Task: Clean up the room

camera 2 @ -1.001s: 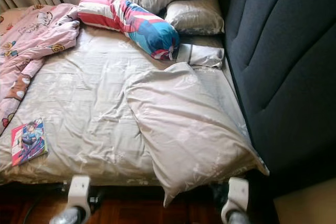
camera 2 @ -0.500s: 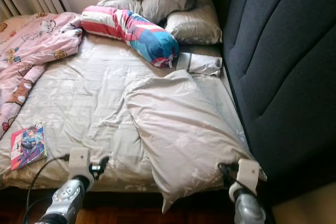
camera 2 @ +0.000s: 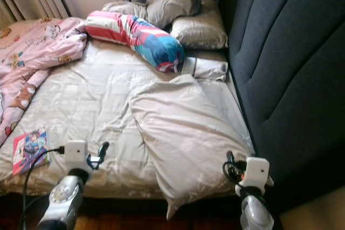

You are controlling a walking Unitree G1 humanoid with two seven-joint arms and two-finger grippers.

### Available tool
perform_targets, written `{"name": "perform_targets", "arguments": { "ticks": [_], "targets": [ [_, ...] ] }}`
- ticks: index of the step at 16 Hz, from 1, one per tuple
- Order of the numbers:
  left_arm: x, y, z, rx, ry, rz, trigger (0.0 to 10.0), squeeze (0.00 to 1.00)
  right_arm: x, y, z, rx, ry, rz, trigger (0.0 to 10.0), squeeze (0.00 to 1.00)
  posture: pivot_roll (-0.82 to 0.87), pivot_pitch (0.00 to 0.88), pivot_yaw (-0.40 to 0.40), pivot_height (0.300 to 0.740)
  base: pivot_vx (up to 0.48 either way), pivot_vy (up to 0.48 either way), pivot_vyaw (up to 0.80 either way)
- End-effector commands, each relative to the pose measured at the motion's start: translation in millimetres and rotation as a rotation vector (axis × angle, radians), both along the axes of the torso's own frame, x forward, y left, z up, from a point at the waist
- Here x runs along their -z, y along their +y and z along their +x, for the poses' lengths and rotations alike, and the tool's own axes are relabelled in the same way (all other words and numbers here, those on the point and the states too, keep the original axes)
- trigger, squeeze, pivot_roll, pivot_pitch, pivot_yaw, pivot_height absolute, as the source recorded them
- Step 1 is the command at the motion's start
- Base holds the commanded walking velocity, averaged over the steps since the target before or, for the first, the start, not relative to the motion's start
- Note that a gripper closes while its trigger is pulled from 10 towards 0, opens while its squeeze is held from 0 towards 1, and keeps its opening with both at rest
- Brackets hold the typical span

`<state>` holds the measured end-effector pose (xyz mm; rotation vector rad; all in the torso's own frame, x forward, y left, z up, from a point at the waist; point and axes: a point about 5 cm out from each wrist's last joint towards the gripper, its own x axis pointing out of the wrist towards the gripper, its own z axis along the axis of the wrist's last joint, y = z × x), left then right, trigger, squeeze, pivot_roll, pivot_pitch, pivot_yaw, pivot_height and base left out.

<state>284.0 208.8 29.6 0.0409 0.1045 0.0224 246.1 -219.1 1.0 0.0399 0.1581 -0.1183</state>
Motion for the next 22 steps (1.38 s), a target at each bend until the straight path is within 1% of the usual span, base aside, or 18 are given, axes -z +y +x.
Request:
{"name": "perform_targets", "arguments": {
  "ticks": [1, 6, 10, 15, 17, 20, 22],
  "targets": [
    [-0.5, 1.3, -2.2, -0.004, -0.012, -0.008, 10.0, 0.00, 1.8, 2.9, -2.7, -0.010, 0.005, 0.003, 10.0, 0.00, -0.05, 0.068, 0.008, 0.740, 0.000, 0.000, 0.00],
    [1.1, -5.1, -3.9, 0.012, -0.003, -0.022, 10.0, 0.00, 4.8, -1.0, -8.0, 0.000, 0.030, -0.002, 10.0, 0.00, -0.06, 0.072, 0.003, 0.740, 0.000, 0.000, 0.00],
    [-0.5, -6.0, -1.7, 0.019, 0.000, -0.026, 10.0, 0.00, 3.3, -1.3, -4.9, 0.008, 0.031, 0.001, 10.0, 0.00, -0.06, 0.109, 0.003, 0.740, 0.000, 0.000, 0.00],
    [-0.6, -12.5, -0.2, 0.033, 0.005, -0.028, 10.0, 0.00, 2.6, 0.2, -0.7, 0.016, 0.042, 0.010, 10.0, 0.00, -0.06, 0.131, 0.005, 0.740, 0.000, 0.000, 0.00],
    [-2.4, -14.0, 1.5, 0.033, -0.002, -0.030, 10.0, 0.00, 3.7, 2.2, 0.4, 0.021, 0.051, 0.035, 10.0, 0.00, -0.06, 0.137, 0.005, 0.740, 0.000, -0.124, -0.62],
    [-3.1, -14.4, 2.0, 0.034, -0.005, -0.032, 10.0, 0.00, 5.2, 4.4, -1.0, 0.012, 0.055, 0.031, 10.0, 0.00, -0.06, 0.141, 0.006, 0.740, 0.000, -0.274, -0.71],
    [-3.6, -13.2, 2.2, 0.028, -0.006, -0.034, 10.0, 0.00, 4.8, 4.6, -1.4, 0.012, 0.050, 0.024, 10.0, 0.00, -0.06, 0.143, 0.006, 0.740, 0.000, -0.298, 0.00]
  ]
}}
